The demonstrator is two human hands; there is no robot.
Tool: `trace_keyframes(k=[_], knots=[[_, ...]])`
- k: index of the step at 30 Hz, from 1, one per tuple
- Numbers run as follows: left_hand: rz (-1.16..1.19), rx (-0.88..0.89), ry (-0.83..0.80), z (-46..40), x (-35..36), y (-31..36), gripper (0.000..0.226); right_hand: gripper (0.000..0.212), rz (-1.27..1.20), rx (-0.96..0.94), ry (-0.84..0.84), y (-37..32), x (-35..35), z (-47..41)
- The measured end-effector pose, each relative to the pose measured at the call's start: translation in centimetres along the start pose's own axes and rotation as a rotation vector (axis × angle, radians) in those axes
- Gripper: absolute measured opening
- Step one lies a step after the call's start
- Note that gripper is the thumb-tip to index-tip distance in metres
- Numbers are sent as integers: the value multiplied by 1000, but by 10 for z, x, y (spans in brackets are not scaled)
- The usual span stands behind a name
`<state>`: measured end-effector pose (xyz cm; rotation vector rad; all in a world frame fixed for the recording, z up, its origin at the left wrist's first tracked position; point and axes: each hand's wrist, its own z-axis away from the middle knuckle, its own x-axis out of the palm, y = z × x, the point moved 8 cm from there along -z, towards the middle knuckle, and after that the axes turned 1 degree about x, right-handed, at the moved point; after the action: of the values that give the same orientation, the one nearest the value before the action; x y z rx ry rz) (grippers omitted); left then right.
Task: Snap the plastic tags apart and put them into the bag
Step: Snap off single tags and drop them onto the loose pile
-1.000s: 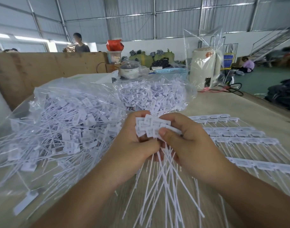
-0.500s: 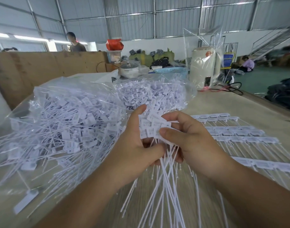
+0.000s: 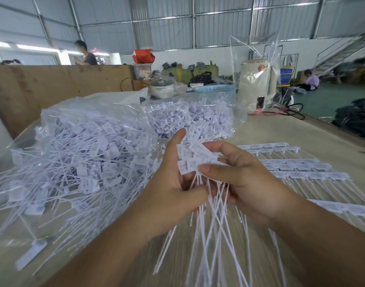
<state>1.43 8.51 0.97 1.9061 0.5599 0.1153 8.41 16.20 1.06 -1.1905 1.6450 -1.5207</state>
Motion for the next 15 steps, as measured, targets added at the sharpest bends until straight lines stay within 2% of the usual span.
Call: trace_keyframes(k=[3, 7, 9, 11, 14, 15], knots=[[-18, -1, 4, 1, -2, 0, 98, 24, -21, -13, -18, -1, 3, 0], [11, -33, 55, -3, 0, -4, 95, 25, -53, -114, 62, -8, 2, 0], [13, -78, 62, -4, 1, -10, 84, 26, -36, -157, 113, -12, -3, 1], [-66, -125, 2, -1, 8, -13, 70, 26, -10, -196, 147, -15, -5, 2], [-171, -137, -92, 3, 22, -13, 27, 24, 56, -193, 189, -12, -4, 3], [-163, -153, -88, 2, 23, -14, 20, 22, 76, -183, 185, -10, -3, 3]])
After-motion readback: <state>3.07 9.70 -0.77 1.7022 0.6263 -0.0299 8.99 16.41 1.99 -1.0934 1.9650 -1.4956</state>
